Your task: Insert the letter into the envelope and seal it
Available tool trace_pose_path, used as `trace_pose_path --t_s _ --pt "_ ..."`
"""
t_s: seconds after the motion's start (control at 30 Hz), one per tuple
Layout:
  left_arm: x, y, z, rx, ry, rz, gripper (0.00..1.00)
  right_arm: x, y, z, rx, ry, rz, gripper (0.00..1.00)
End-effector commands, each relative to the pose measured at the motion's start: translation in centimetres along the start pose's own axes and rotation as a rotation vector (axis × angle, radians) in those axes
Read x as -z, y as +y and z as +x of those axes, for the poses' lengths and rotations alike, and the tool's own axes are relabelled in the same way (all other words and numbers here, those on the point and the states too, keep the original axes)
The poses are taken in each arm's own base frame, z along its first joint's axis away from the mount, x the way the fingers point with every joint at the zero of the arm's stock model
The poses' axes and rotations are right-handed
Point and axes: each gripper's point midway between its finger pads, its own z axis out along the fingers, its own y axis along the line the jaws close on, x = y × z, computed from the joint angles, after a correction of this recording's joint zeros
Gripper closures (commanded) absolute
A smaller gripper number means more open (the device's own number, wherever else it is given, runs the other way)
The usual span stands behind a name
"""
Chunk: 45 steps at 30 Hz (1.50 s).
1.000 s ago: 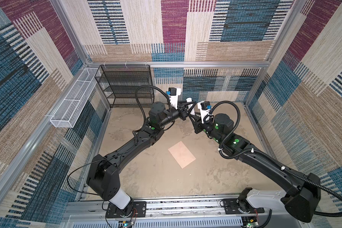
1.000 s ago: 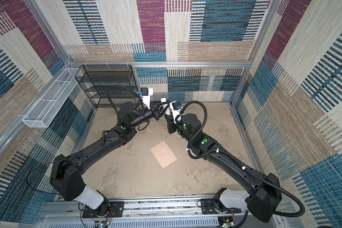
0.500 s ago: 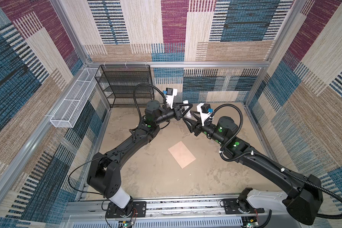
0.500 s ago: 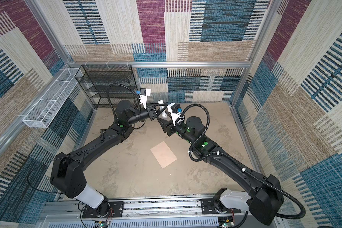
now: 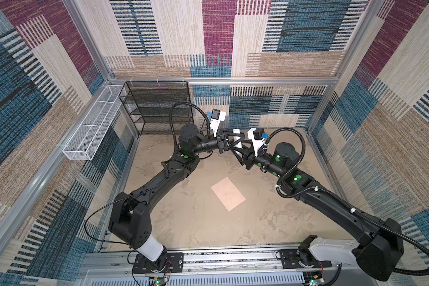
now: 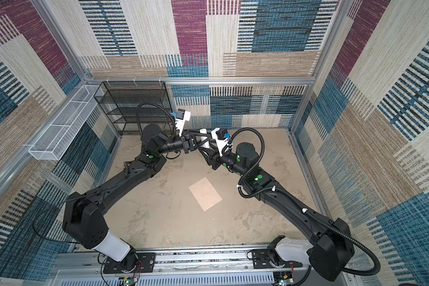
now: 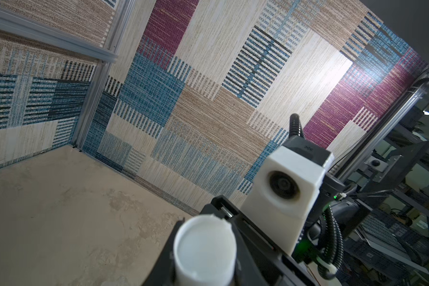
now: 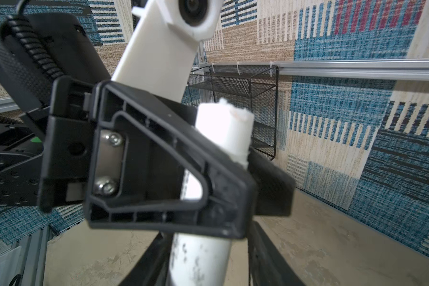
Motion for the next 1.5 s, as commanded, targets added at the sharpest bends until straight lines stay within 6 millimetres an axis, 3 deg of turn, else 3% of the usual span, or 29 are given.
trace_pose_path --t_s 0.0,0.13,0.27,0.33,0.47,0.57,0.7,1.0,1.4,1.47 --pt "0.2 -1.8 -0.5 -0.03 0.005 0.062 1.0 0.1 0.3 -0.7 -0.015 -0.015 -0.017 0.59" --pt "0.3 -1.8 -0.1 -0.029 0.011 0.057 1.0 0.4 0.8 -1.2 -0.037 -0.038 -0.041 0.73" --pt "0.3 -1.5 -0.2 -0.018 0.0 0.047 0.97 0.8 1.6 -2.3 -0.083 -0.092 -0.086 0.81" --pt "0.3 -1.3 -0.4 -0.01 -0.014 0.036 0.88 1.0 1.7 -2.7 -0.12 -0.124 -0.096 0.83" --pt "0.1 -0.7 -1.1 -0.001 -0.051 0.02 0.59 1.5 1.7 -3.3 -0.223 -0.196 -0.112 0.85" --pt "0.0 -0.5 -1.5 0.011 -0.074 0.024 0.54 1.5 1.3 -3.5 -0.27 -0.225 -0.097 0.86" --pt "-0.1 -0.6 -1.6 0.017 -0.081 0.034 0.54 1.6 0.7 -3.9 -0.283 -0.248 -0.068 0.86" --pt "-0.3 -1.1 0.2 -0.008 0.029 0.014 0.75 1.4 0.4 -3.5 -0.255 -0.225 -0.046 0.87" --pt "-0.2 -1.8 1.1 0.007 0.109 0.037 0.73 1.2 0.6 -3.4 -0.197 -0.195 -0.045 0.87" --pt "-0.3 -1.9 1.4 0.013 0.118 0.046 0.77 1.2 0.7 -3.3 -0.193 -0.191 -0.049 0.86"
